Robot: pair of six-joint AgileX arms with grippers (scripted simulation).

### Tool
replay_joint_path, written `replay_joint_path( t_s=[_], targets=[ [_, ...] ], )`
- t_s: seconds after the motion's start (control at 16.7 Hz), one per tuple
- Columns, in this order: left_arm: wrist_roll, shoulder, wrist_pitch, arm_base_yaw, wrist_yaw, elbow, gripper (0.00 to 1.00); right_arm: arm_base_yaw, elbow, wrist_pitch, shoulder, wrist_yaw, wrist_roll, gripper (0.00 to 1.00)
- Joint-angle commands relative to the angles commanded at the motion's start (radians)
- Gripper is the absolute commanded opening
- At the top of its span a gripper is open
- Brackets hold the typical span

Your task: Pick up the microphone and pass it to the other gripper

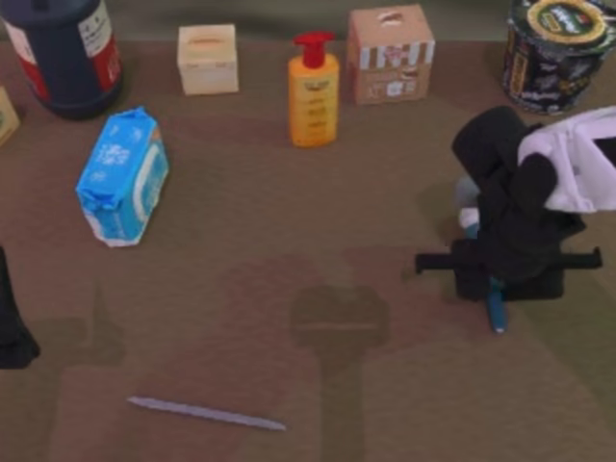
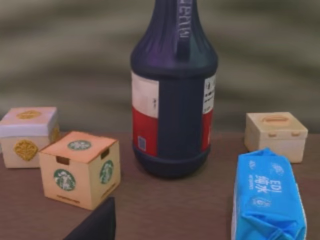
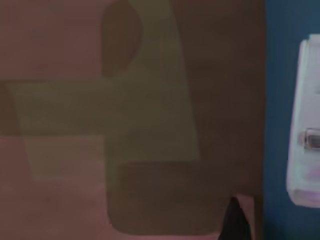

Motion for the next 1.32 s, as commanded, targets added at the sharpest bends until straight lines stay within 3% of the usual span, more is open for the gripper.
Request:
replay_joint_path(
  t_s=[0.18,0.36,1.02,1.32],
  targets=[
    [0.0,0.0,0.0,0.0,0.0,0.0,1.0,0.003,-0.012,0.063,-0.012,-0.02,-0.021,0.0],
    [0.0,0.0,0.0,0.0,0.0,0.0,1.0,0.005,-0.047,0.214,-0.044,-0.064,-0.067,0.0],
    [0.0,0.0,0.0,0.0,0.0,0.0,1.0,0.002,-0.306,1.161,-0.267,-0.32,-0.328,0.0],
    [0.0,0.0,0.0,0.0,0.0,0.0,1.0,-0.002,-0.383,1.414,-0.371,-0.399,-0.416,0.0]
  ],
)
